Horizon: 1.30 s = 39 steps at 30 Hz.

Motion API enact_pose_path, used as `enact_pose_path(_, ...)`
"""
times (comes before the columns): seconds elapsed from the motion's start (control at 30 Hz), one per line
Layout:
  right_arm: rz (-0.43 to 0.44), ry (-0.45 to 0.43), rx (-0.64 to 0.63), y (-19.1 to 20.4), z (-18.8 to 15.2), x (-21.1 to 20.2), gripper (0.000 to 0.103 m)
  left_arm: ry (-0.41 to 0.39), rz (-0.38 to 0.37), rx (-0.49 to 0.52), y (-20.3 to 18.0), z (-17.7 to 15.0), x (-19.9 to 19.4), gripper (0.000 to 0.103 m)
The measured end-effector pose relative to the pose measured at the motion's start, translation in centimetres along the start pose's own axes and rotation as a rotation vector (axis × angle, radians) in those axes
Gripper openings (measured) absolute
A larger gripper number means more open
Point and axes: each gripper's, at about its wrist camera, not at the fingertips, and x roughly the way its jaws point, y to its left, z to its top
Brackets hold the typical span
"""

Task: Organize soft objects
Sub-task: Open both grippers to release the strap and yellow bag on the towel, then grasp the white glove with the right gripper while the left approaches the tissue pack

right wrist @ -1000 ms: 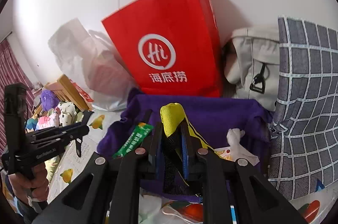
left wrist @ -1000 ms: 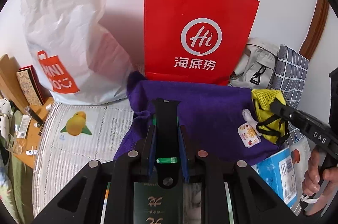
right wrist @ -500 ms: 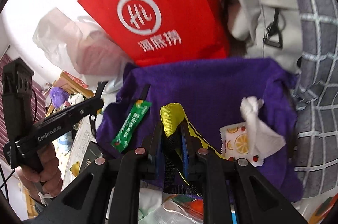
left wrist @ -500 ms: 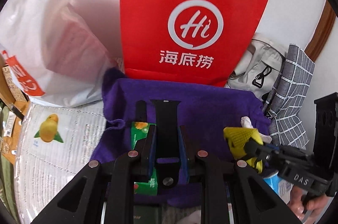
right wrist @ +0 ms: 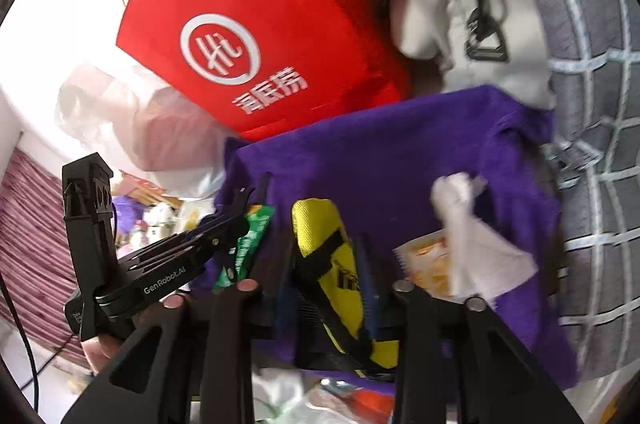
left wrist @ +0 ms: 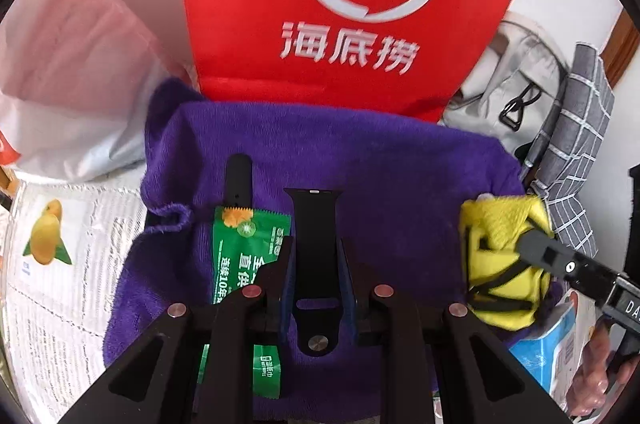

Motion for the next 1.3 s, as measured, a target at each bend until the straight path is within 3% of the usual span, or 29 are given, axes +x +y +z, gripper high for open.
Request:
enact_pose_path(0.37, -0.253, -0.005, -0.119, -0.1, 0.1, -0.4, 0.032, 0.051, -0.004, 0.000, 0.3, -0.3, 1.1, 0.020)
enact_pose_path(0.5, -0.334, -0.026, -0.161, 0.4, 0.3, -0.8, 0.044, 0.067, -0.003, -0.005, 0.4, -0.2, 1.4, 0.020)
enact_pose_path(0.57, -0.342, -0.054, -0.172, 0.5, 0.2, -1.8, 0.053, 0.069, -0.011, -0.007, 0.4, -0.1, 1.3, 0.023)
enact_pose_path(0.63, -0.338, -0.077, -0.182, 0.9, 0.2, -2.4, 0.062, 0.074, -0.016, -0.014, 0.3, 0.0, 1.3, 0.034)
enact_pose_path(0.8, -0.301, -0.149, -0.229, 2.7, -0.1, -4.2, 0.069, 0.060, -0.028, -0.047, 0.9, 0.2, 0.5, 0.046)
enact_pose_path(1.0, -0.282, -0.194, -0.281, 5.4, -1.1, -5.0, 0.071, -0.031, -0.024, -0.010, 0.7, 0.7, -2.7, 0.062)
enact_pose_path(1.1, -0.289, -0.200, -0.290, 6.1, -2.2, -5.1, 0.071, -0.081, -0.008, -0.006, 0.6, 1.0, -4.7, 0.065)
enact_pose_path(1.3, -0.285, -0.109, -0.276, 6.7, -6.0, -5.0, 0.071, -0.153, -0.021, -0.026, 1.3, 0.7, -8.0, 0.065)
